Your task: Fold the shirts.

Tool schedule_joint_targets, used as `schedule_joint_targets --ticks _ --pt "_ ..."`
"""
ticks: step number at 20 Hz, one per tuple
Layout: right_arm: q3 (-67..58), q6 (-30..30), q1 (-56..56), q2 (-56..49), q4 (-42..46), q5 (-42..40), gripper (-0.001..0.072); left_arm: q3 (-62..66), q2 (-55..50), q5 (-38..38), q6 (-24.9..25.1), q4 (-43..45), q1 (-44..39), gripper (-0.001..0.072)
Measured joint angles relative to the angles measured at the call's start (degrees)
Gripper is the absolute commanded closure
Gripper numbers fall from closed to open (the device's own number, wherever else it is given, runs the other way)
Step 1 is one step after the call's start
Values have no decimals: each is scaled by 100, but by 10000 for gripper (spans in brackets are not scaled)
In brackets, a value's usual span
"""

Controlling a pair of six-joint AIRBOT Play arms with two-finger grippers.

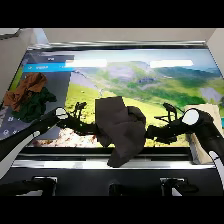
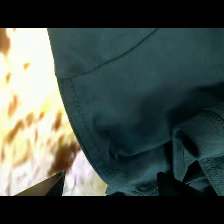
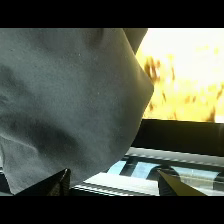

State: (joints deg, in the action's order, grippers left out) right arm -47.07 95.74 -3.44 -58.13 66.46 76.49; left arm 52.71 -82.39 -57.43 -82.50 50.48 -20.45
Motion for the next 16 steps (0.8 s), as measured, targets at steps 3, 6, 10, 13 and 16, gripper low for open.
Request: schedule_joint_targets --ticks 3,6,10,13,16 --pt "0 0 0 2 0 0 68 0 0 2 0 0 -4 60" --pt "0 0 0 0 0 0 68 0 0 2 0 0 -13 60" --pt "0 13 0 0 0 -2 68 0 0 2 0 0 -13 60" --pt "0 48 0 0 0 -4 68 0 0 2 0 0 -13 60" --pt "0 68 0 0 0 -4 68 0 0 2 0 0 -13 60"
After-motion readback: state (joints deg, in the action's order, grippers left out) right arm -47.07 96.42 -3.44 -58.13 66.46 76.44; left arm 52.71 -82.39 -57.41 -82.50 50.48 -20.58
